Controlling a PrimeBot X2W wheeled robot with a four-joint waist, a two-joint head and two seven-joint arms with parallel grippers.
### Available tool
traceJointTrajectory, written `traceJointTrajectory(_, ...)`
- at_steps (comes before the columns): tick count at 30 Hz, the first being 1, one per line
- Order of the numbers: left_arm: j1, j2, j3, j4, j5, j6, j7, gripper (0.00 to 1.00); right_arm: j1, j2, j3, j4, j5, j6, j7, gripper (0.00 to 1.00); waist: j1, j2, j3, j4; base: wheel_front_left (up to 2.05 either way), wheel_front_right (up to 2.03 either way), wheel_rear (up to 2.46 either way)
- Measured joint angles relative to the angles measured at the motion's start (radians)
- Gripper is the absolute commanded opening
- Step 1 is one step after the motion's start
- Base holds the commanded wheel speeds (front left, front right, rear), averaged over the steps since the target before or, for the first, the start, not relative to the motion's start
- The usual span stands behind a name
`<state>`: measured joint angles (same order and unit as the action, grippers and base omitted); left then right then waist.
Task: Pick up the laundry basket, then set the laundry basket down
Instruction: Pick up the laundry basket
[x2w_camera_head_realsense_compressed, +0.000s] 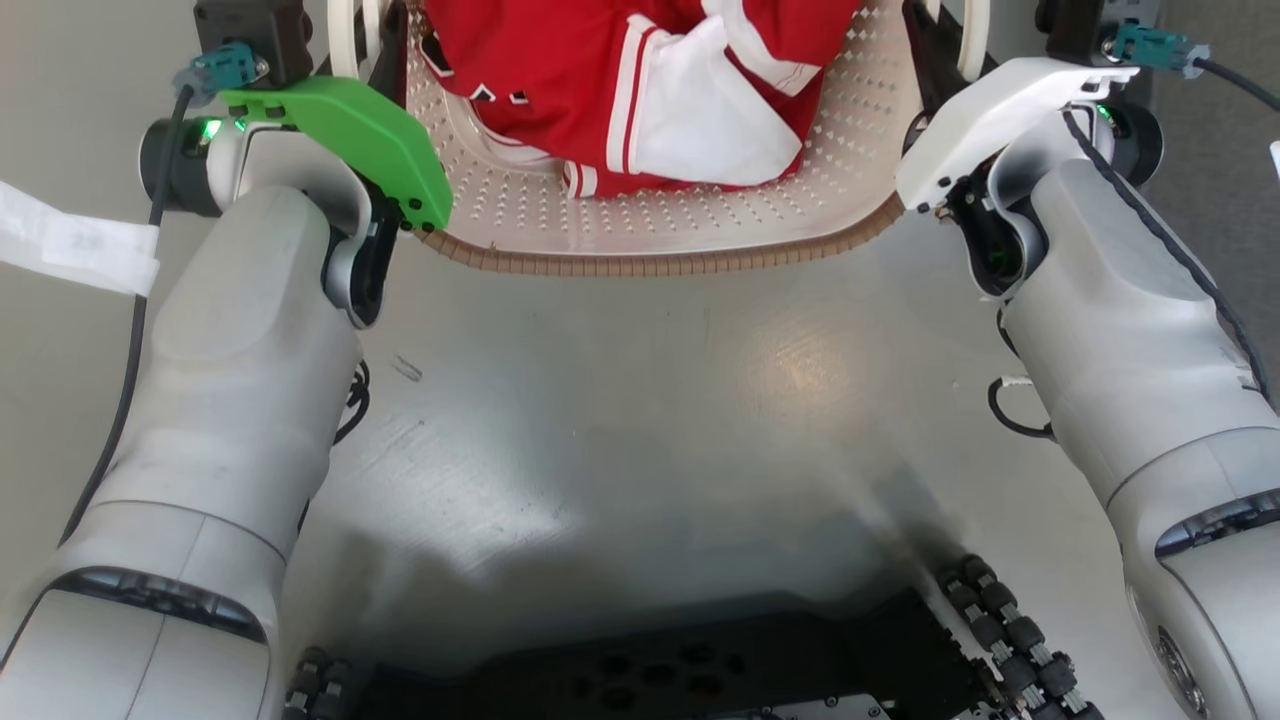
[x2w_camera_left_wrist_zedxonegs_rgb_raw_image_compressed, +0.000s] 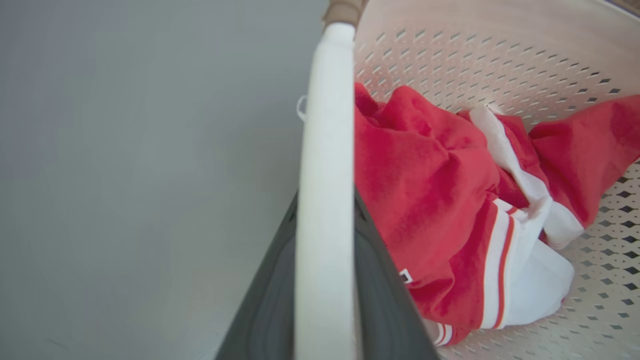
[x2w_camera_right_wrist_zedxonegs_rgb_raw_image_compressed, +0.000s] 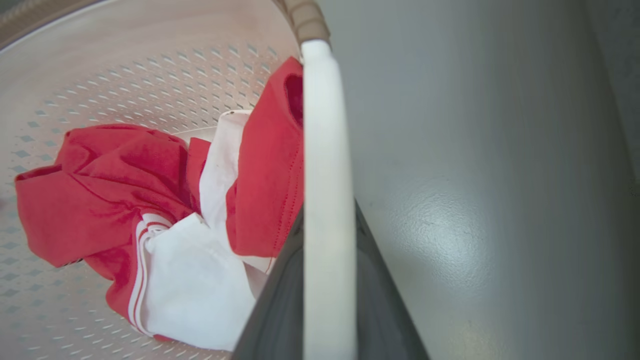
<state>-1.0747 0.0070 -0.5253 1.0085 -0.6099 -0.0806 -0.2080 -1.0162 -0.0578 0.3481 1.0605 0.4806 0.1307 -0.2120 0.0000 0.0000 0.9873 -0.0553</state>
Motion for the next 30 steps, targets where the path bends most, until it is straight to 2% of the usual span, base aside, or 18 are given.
traceJointTrajectory(9,0.05,-0.001,-0.024,0.039,-0.067,-0.016,-0.004,0.0,0.027,0.008,0.042,0.048,0.026,0.0,0.003,0.0,0.0,0.0,-0.094,-0.004,0.0,0.0,0.0)
traceJointTrajectory(30,0.184,-0.003,-0.089,0.088,-0.178,-0.029,0.048,0.0,0.128,0.019,0.127,0.103,0.103,0.0,0.111,0.0,0.0,0.0,-0.356,-0.01,0.0,0.0,0.0)
